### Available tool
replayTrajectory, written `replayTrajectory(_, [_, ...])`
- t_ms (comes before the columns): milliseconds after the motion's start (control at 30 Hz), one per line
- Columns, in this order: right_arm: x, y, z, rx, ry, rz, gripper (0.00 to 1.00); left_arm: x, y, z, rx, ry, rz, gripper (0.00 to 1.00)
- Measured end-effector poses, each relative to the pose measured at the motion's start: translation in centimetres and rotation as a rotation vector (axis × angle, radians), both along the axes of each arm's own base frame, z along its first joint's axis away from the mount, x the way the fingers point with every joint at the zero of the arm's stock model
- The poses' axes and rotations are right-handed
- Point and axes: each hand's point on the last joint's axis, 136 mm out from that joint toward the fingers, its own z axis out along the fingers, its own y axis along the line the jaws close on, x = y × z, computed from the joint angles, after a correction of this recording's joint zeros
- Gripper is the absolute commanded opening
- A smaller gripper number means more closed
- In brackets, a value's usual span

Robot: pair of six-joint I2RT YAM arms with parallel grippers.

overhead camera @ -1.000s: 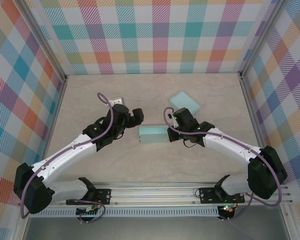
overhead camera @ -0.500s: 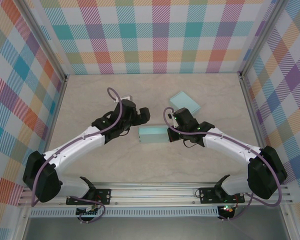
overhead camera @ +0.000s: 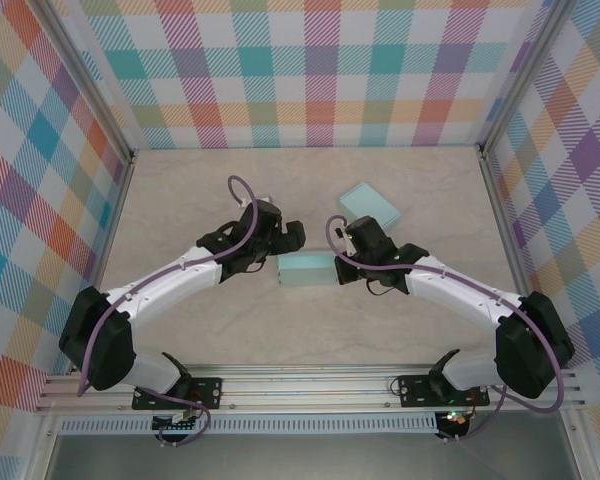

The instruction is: Fold the paper box

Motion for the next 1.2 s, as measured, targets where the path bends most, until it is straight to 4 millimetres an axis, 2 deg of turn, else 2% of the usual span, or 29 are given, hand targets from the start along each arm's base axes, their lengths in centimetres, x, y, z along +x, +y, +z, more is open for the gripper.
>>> replayTrajectory(167, [0.0,0.0,0.0,-0.002,-0.002,-0.001,0.00,-0.3,-0.4,-0.3,-0.019,0.020,-0.017,1.00])
replayTrajectory(467, [0.0,0.0,0.0,-0.006,-0.006,-0.002,0.00,-2.1,0.3,-3.0,-0.013,0.093,-0.020,1.00])
replayTrajectory(667, [0.0,0.0,0.0,-0.007,-0.005,-0.002,0.00,-2.6,0.7,-3.1,-0.028,0.095,-0.011,1.00])
replayTrajectory(867, [0.1,0.1,-0.4,-0.016,0.006,-0.001,0.00,-3.4,1.0,-4.5,-0.022,0.129,-0.013,1.00])
replayTrajectory(1200, [0.1,0.2,-0.4,-0.014,0.007,-0.003,0.00,-4.2,1.6,-4.9,-0.083,0.112,0.018,1.00])
